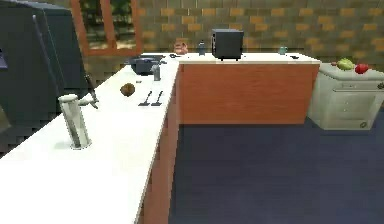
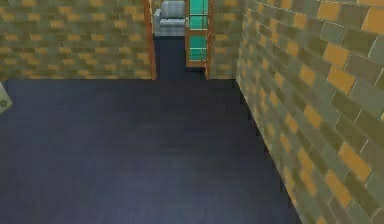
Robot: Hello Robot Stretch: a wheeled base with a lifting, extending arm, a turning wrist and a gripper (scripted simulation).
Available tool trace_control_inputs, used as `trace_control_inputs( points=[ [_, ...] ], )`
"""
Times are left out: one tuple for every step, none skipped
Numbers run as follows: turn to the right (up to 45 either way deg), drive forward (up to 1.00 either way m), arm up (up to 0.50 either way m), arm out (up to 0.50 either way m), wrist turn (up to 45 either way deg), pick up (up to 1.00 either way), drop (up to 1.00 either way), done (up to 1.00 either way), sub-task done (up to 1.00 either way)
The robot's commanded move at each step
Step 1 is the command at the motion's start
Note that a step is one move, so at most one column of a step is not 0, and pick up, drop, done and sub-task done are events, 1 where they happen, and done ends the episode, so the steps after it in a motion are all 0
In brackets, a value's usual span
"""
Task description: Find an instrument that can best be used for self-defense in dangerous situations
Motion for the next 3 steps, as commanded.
trace_control_inputs(
  points=[
    [45.0, 0.00, 0.00, 0.00, 0.0, 0.00, 0.00, 0.00, 0.00],
    [39.0, 0.00, 0.00, 0.00, 0.0, 0.00, 0.00, 0.00, 0.00],
    [0.0, 1.00, 0.00, 0.00, 0.0, 0.00, 0.00, 0.00, 0.00]
  ],
)
